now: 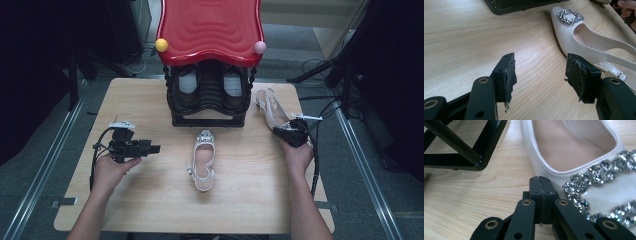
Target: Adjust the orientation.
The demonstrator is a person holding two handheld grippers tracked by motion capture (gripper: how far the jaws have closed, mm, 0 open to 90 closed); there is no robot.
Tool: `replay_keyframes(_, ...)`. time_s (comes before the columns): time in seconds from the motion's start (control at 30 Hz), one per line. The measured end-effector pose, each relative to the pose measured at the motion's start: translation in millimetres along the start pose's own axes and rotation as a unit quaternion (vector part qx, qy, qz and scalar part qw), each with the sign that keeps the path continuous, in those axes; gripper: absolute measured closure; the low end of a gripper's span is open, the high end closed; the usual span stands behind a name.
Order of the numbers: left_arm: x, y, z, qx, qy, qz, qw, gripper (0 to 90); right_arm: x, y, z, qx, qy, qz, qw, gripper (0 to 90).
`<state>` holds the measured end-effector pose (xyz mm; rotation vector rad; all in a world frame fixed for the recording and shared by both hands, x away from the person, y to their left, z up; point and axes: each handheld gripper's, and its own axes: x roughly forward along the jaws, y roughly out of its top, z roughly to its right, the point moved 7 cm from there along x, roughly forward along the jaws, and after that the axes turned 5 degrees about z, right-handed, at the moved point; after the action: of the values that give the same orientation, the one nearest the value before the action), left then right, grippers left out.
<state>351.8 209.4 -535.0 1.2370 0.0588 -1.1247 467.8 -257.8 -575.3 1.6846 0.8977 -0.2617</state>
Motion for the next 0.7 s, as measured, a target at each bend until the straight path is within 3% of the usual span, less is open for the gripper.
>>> replay_keyframes(0.43, 2.5, 1.3, -0.7, 0.002, -0.001, 0.000, 1.0000, 41.2, -12.2, -0.5, 19.1, 0.007, -0.029, 0.008, 0.9995, 90.0)
replay_keyframes(0.7, 3.2, 0.6, -2.2, 0.003, 0.004, -0.002, 1.0000, 41.2, -16.5, 0.8, 35.4, 0.024, -0.043, 0.019, 0.9986, 90.0)
